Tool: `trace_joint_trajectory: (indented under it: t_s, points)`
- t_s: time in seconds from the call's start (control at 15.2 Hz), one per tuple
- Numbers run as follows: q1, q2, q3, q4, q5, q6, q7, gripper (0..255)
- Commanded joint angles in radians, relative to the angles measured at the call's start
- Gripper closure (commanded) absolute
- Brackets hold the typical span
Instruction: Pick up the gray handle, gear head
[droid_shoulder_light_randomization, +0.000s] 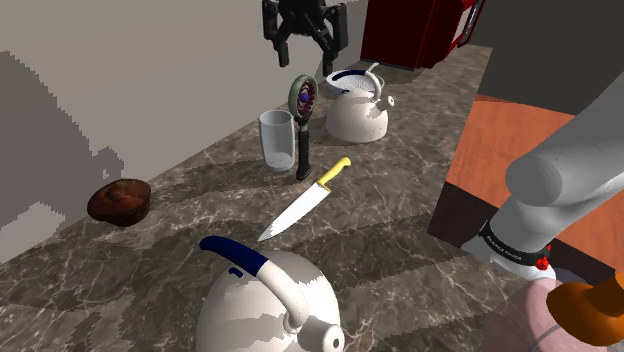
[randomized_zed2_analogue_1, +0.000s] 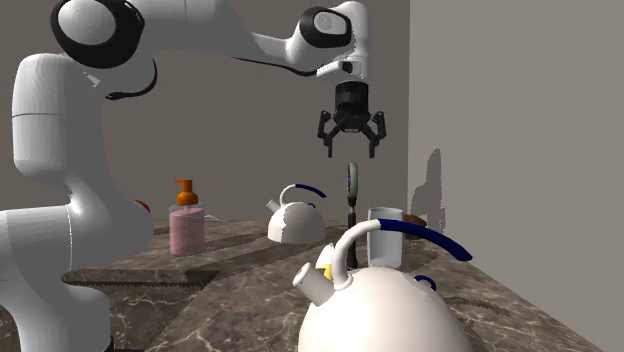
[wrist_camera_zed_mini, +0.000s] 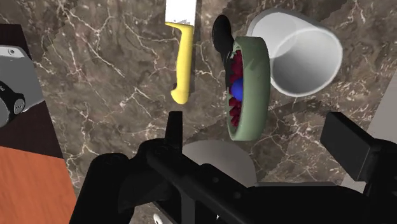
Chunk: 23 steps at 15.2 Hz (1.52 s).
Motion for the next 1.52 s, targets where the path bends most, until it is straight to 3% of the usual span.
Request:
trace_joint_trajectory:
  t_s: [0.0, 0.4, 0.46, 1.06, 1.45]
  points:
    - [0.0, 0.002, 0.004, -0.021, -0.002, 0.025, 0.019, 0]
    - [0.001, -0.025, -0.008, -0.099, 0.021, 0.089, 0.005, 0]
    - [0.001, -0.026, -0.008, -0.099, 0.022, 0.088, 0.004, 255]
    - [0.001, -0.025, -0.008, -0.099, 0.021, 0.089, 0.005, 255]
    - [0.0, 0.014, 0.01, 0.005, -0.011, 0.004, 0.025, 255]
